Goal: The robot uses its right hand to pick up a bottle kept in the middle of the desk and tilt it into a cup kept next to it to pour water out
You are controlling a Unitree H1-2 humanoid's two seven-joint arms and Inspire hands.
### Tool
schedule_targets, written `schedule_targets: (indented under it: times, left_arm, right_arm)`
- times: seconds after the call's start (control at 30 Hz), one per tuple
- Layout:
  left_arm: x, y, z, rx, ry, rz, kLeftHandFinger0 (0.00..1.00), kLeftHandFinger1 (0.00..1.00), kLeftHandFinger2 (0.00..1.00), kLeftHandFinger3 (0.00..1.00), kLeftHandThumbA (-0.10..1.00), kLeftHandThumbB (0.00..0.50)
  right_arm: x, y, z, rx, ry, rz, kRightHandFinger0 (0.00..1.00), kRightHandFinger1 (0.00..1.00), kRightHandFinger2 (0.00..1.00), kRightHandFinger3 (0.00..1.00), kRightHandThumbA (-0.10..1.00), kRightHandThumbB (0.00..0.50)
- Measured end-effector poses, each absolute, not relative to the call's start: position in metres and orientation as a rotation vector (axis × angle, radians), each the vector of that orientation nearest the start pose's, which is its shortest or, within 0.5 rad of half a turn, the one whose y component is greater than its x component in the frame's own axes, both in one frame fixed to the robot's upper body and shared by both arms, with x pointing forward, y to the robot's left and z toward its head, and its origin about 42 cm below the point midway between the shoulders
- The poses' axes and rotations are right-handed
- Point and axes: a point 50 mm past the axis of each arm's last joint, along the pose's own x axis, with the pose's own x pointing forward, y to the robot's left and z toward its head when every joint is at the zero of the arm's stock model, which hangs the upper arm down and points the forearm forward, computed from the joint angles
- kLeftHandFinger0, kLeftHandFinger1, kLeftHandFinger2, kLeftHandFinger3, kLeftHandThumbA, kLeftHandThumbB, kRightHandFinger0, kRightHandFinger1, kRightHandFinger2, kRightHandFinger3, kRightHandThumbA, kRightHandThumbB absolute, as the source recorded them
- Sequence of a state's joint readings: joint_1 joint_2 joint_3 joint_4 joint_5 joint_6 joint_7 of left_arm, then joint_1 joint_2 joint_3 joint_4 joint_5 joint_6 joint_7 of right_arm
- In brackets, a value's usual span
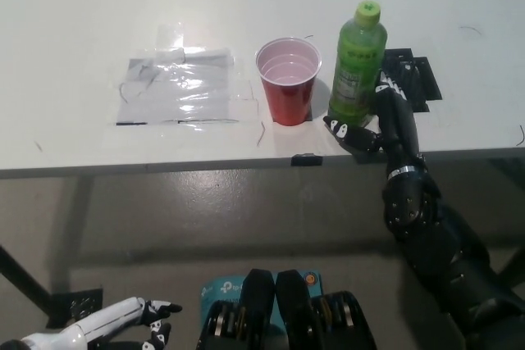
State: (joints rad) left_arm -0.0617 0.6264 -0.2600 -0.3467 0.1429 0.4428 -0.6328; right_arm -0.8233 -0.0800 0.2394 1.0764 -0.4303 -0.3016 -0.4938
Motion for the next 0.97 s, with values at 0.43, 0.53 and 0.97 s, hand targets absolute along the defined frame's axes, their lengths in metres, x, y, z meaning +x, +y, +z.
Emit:
schedule_targets:
  times: [0.43, 0.53, 0.97]
  left_arm:
    - [0.266, 0.293, 0.168, 0.727, 0.331, -0.766, 1.0, 1.0, 1.0, 1.0, 1.0, 0.433]
    - [0.266, 0.293, 0.168, 0.729, 0.331, -0.766, 1.0, 1.0, 1.0, 1.0, 1.0, 0.441]
    - [0.266, 0.294, 0.166, 0.732, 0.338, -0.762, 1.0, 1.0, 1.0, 1.0, 1.0, 0.424]
  right_arm:
    - [0.498, -0.163, 0.152, -0.701, -0.227, -0.075, 1.0, 1.0, 1.0, 1.0, 0.81, 0.351]
    - [0.494, -0.17, 0.156, -0.708, -0.243, -0.086, 1.0, 1.0, 1.0, 1.0, 0.89, 0.403]
    - [0.436, -0.208, 0.168, -0.726, -0.276, -0.07, 1.0, 1.0, 1.0, 1.0, 0.88, 0.476]
